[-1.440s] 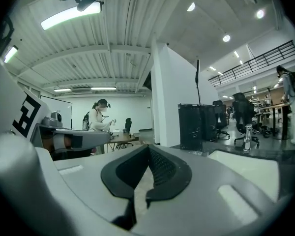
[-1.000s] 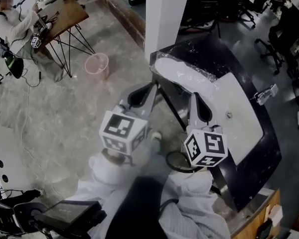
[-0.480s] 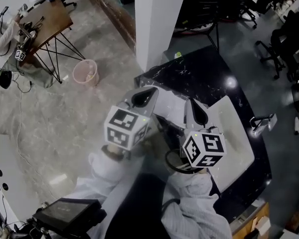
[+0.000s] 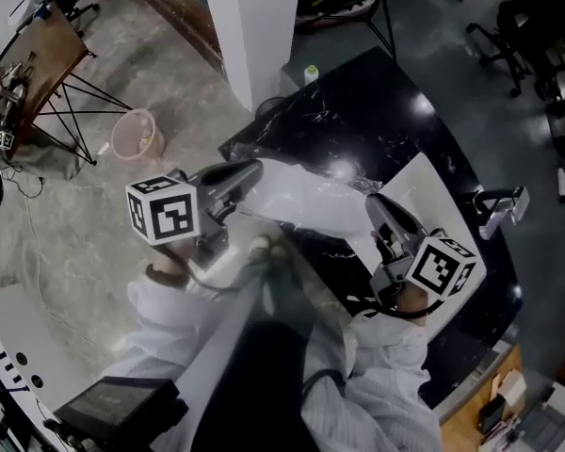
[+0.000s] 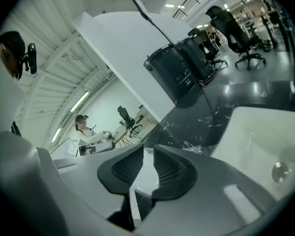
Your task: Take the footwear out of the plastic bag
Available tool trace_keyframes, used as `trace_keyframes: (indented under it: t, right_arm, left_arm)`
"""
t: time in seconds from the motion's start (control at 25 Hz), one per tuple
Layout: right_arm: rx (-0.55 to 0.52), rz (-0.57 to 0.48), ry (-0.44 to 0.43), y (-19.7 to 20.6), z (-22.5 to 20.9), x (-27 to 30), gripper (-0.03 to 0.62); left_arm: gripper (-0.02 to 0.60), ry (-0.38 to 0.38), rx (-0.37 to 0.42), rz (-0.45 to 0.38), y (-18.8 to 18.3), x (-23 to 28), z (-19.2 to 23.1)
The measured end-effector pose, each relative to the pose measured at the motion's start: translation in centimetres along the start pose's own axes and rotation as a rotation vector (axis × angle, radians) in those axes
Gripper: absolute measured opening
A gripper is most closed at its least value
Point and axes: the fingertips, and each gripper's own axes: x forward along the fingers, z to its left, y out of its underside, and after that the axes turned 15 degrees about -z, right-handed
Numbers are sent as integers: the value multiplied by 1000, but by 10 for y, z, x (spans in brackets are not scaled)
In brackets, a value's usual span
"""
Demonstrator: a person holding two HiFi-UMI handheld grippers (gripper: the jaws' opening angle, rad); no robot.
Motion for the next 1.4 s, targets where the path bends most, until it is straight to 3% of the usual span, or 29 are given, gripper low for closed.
trace_keyframes:
  t: [0.08, 0.16, 0.28, 0.36, 0.52, 0.72, 1.08, 1.2, 1.32, 1.4]
  right_arm:
    - [31, 48, -16, 2, -15, -12, 83]
    - [65, 100, -35, 6, -29, -23, 125]
    - [117, 186, -73, 18, -52, -40, 143]
    - [148, 240, -94, 24, -70, -46, 150]
    - [219, 318, -128, 35, -98, -46, 149]
    - [284, 411, -143, 54, -111, -31, 112]
    - [387, 494, -318, 73, -88, -17, 124]
    - [461, 501, -360, 77, -78, -15, 124]
    - [483, 499, -400, 78, -68, -12, 123]
    - [481, 482, -423, 73, -62, -12, 117]
  left_arm:
    - [62, 34, -84, 1, -5, -9, 10]
    - [160, 90, -178, -1, -11, -23, 19]
    - [208, 150, -196, 1, -24, -42, 34]
    - [238, 151, -187, 48, -20, -52, 45]
    - [238, 92, -206, 177, 6, -57, 70]
    - [238, 77, -228, 348, 42, -47, 79]
    - [227, 73, -272, 446, 55, -30, 83]
    - [181, 44, -274, 475, 63, -30, 89]
    - [93, 10, -329, 489, 71, -34, 92]
    - [69, -3, -357, 481, 70, -34, 90]
